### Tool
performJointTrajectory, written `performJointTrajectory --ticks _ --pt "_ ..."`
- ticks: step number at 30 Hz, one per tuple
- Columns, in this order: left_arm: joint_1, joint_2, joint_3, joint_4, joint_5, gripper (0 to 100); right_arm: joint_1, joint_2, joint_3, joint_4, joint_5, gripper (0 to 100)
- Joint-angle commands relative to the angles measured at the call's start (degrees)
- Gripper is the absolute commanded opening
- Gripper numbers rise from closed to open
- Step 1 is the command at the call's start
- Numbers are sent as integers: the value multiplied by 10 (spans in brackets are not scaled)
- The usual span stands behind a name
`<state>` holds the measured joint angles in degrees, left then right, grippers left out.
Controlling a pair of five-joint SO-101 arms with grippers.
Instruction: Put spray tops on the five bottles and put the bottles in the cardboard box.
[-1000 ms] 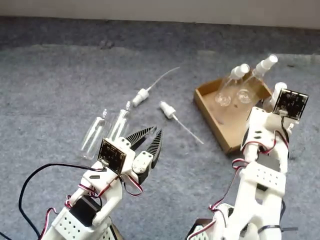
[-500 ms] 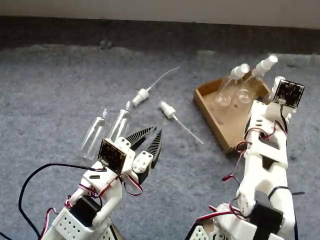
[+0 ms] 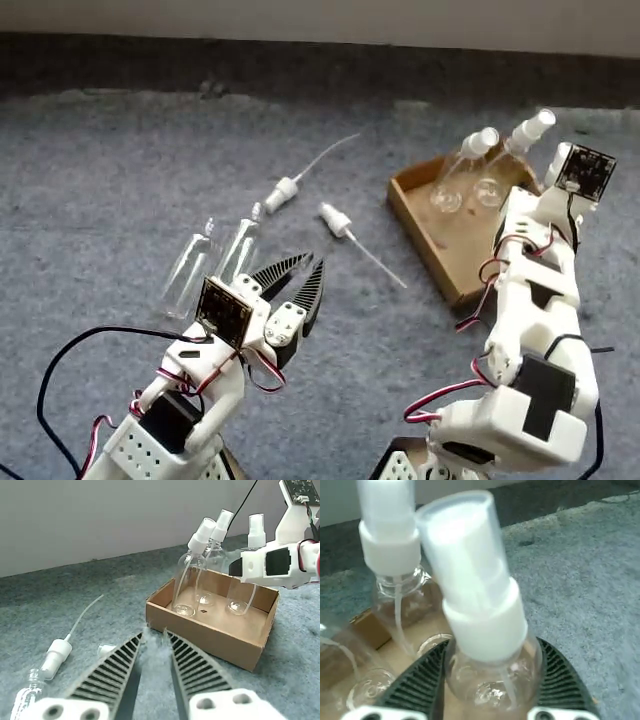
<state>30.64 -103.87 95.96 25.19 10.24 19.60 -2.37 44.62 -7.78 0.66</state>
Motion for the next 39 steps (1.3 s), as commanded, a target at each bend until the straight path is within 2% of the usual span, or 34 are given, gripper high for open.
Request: performJointTrajectory --ticks 1,8,15,21,25,30,39 --pt "-7 -3 11 0 -5 5 -5 7 -47 -16 -5 142" --pt "-7 -3 11 0 -5 5 -5 28 -50 -16 -5 149" --pt "-7 -3 11 1 -5 5 -3 27 -48 -16 -5 337" --pt "-7 -3 11 1 -5 5 -1 22 -48 -12 -5 341" --pt "-7 -3 11 1 -5 5 -3 -34 -44 -7 -5 342" --pt "-7 -3 11 1 -5 5 -5 -129 -49 120 -5 342" --pt "-7 -3 11 1 -5 5 -4 -278 -51 286 -6 341"
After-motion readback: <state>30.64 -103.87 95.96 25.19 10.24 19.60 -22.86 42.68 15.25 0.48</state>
